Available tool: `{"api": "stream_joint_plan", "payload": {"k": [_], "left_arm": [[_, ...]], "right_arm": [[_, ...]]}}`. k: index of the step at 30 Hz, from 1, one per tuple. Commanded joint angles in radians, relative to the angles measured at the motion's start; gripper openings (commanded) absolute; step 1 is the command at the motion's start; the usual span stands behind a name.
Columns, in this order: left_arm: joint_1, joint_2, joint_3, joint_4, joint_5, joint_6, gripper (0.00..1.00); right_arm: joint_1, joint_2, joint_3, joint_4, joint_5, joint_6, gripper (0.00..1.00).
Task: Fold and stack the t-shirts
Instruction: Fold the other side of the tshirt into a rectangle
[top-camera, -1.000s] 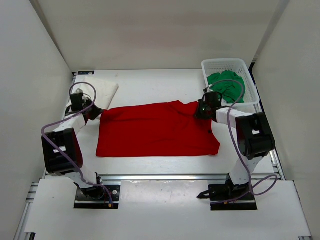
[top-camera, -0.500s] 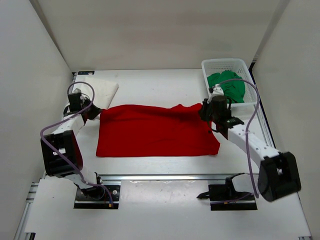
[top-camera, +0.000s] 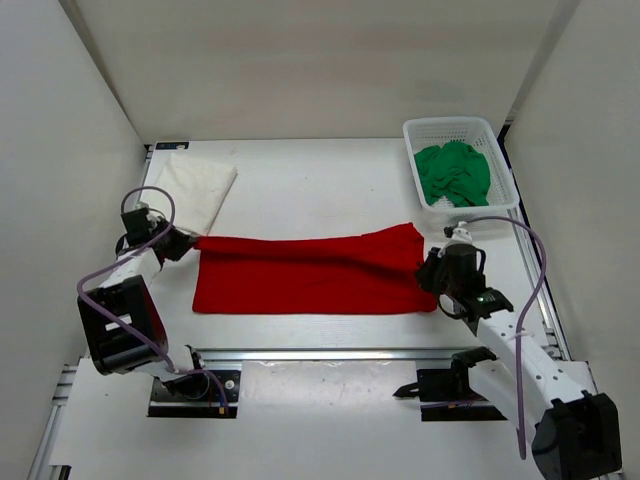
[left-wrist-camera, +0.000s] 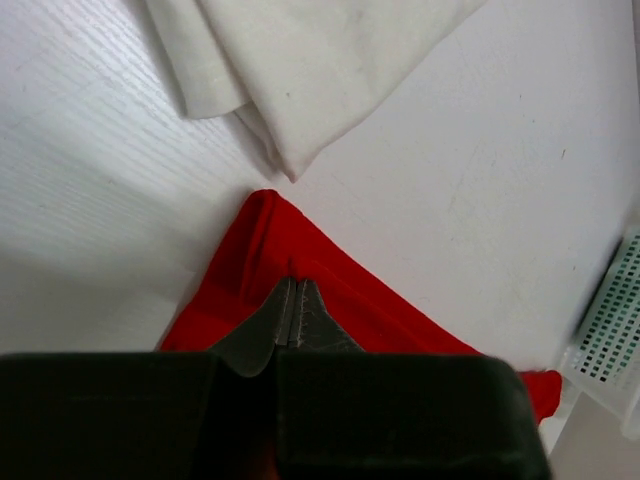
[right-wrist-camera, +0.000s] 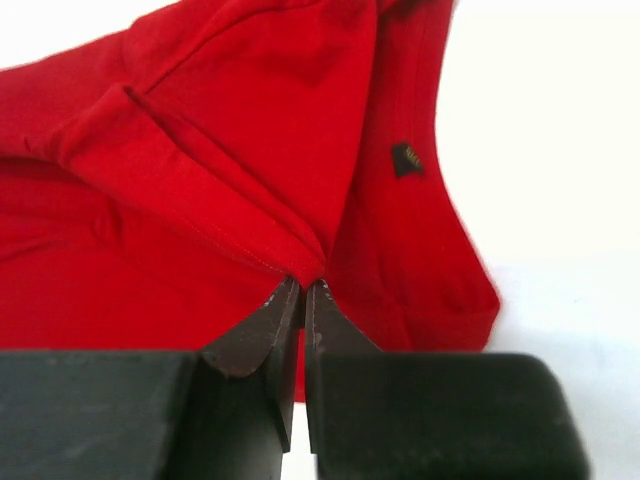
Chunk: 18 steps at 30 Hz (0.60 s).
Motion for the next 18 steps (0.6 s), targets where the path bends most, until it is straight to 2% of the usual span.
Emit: {"api": "stream_joint_plan", "payload": {"k": [1,5,7,8,9,10,12,15,17,18], "left_arm": [[0.016,-0.043,-0.023,0.024,0.042,-0.023,0.0],[0.088,-0.008,-0.074,0.06,0.138,-0.1,0.02],[0.109,-0.021,-0.152,0.163,0.197,-0.164,0.23],[0.115,-0.03,-0.169,0.19,0.217,-0.208,0.27],[0.129,-0.052,-0.207,0.243,0.241,-0.229,0.42],[0.131,-0.091,-0.23,0.265,0.243,-0.258,0.47],[0.137,-0.161,-0.253,0.276,0.216,-0.281,0.48],[0.097,-0.262,-0.249,0.218,0.105,-0.237,0.39],[0.054,-0.316,-0.226,0.183,0.036,-0.182,0.39],[0.019,-0.325,-0.213,0.176,-0.013,-0.143,0.38]], "right_arm": [[-0.036,-0.054,-0.051,-0.002,-0.05,0.085,0.0],[-0.132,-0.128,-0.19,0.065,-0.206,0.169,0.0],[-0.166,-0.176,-0.241,0.076,-0.207,0.191,0.04],[-0.169,-0.202,-0.258,0.078,-0.224,0.193,0.07],[-0.176,-0.21,-0.255,0.069,-0.209,0.191,0.12],[-0.174,-0.233,-0.237,0.051,-0.193,0.186,0.17],[-0.154,-0.239,-0.2,0.041,-0.17,0.171,0.19],[-0.084,-0.218,-0.142,0.035,-0.113,0.162,0.21],[0.014,-0.18,-0.102,0.035,-0.061,0.148,0.2],[0.062,-0.145,-0.088,0.059,-0.032,0.137,0.15]]}}
